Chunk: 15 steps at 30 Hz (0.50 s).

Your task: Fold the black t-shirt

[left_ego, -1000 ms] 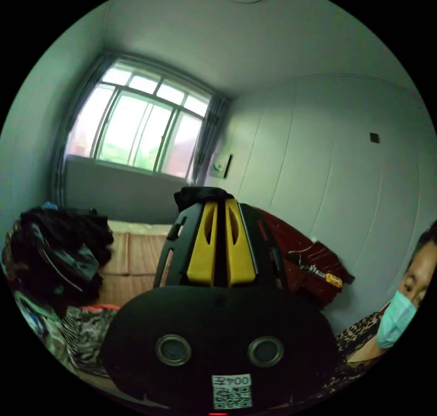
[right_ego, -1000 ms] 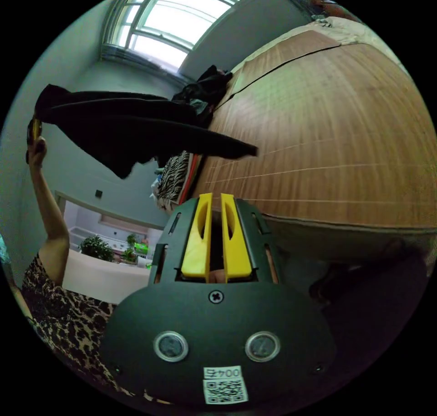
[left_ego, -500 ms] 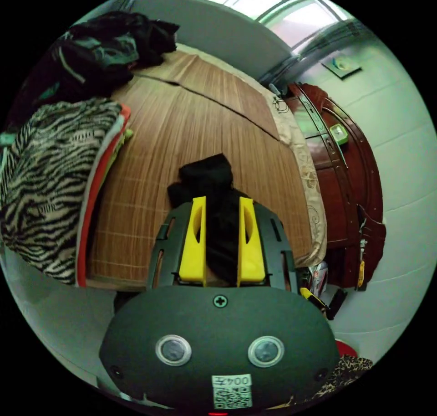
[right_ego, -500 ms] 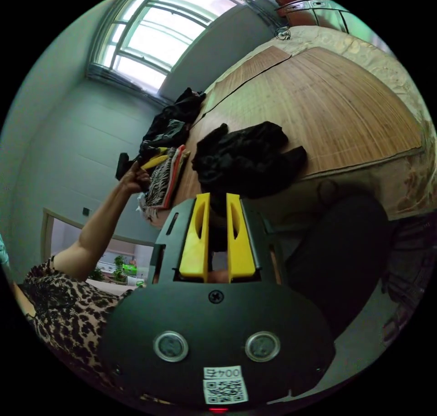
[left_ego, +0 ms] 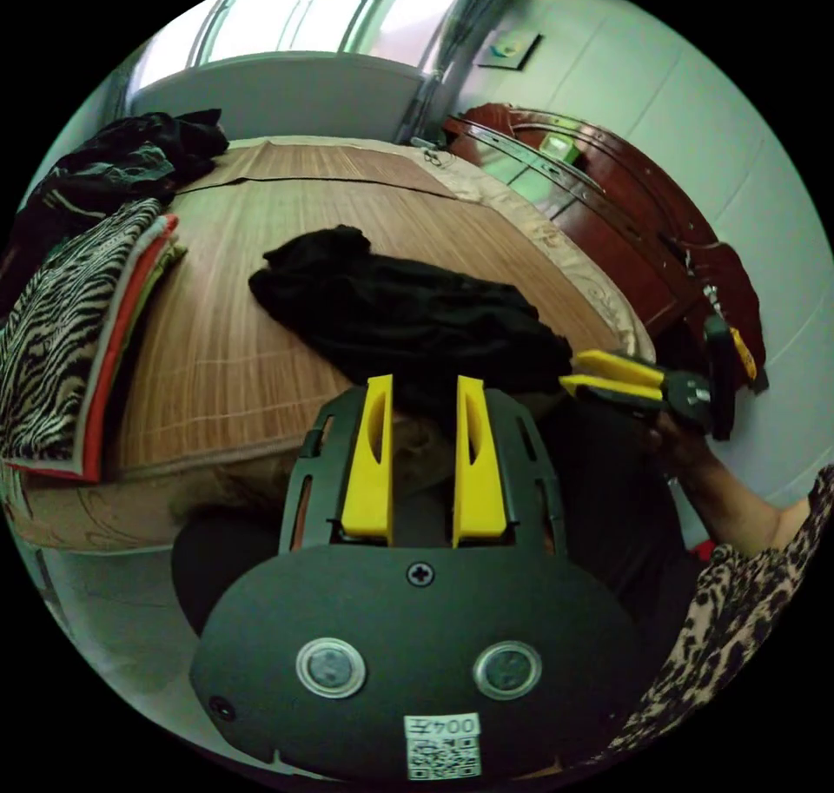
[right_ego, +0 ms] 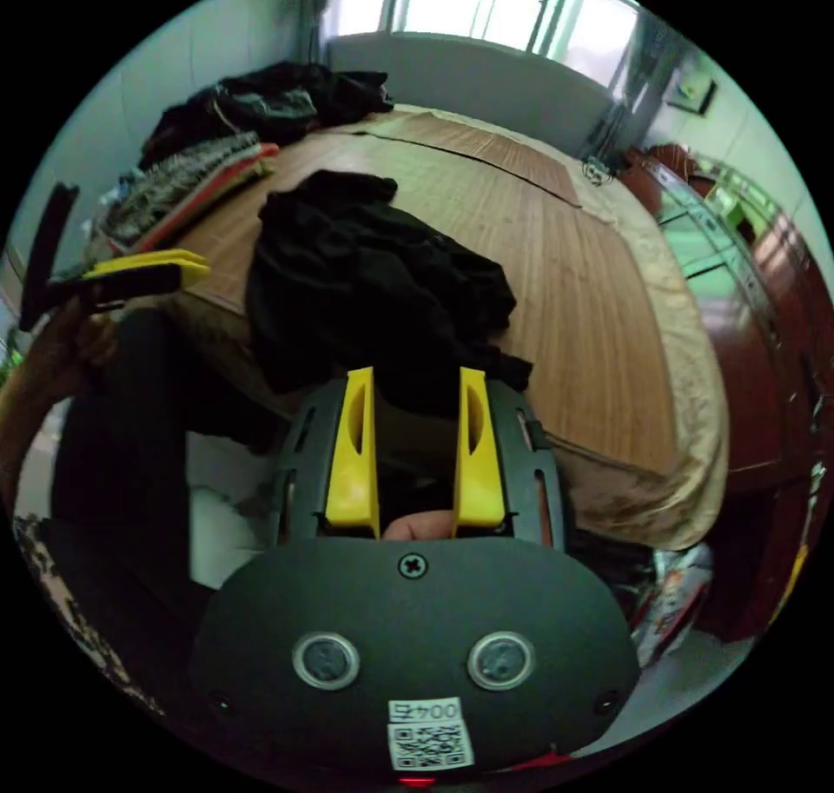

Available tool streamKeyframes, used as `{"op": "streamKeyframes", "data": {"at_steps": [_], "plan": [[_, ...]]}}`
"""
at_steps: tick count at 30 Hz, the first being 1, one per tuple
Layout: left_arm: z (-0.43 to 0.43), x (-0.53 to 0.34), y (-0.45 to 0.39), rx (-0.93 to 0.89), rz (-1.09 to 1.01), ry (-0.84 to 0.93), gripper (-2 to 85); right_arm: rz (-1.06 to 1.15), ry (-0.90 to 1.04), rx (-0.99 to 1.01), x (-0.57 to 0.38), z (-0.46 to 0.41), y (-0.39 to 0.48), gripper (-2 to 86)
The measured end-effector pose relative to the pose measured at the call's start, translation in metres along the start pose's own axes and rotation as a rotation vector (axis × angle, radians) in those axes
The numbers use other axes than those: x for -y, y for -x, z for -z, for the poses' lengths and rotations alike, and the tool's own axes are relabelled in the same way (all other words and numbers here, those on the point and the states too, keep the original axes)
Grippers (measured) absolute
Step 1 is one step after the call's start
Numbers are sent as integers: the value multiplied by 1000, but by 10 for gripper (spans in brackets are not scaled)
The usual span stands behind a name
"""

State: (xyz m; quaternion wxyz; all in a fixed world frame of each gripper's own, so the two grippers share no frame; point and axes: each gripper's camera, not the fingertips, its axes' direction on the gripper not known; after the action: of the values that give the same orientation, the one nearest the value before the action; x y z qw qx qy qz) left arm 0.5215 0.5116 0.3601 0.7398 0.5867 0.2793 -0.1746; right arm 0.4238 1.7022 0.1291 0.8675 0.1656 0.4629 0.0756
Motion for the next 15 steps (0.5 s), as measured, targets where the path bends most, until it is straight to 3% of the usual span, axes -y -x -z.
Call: {"op": "streamKeyframes", "data": {"at_steps": [3, 7, 12, 15], "plan": [[-18, -24, -6, -33, 15, 14, 105, 121, 54, -114, 8, -19, 5, 133], [-35, -51, -4, -58, 38, 20, 110, 145, 63, -92, 23, -23, -19, 35], [-52, -80, 2, -72, 53, 28, 115, -60, -8, 260, 48, 9, -91, 8], [-63, -100, 5, -88, 63, 37, 119, -287, -104, 621, 52, 26, -152, 7]]}}
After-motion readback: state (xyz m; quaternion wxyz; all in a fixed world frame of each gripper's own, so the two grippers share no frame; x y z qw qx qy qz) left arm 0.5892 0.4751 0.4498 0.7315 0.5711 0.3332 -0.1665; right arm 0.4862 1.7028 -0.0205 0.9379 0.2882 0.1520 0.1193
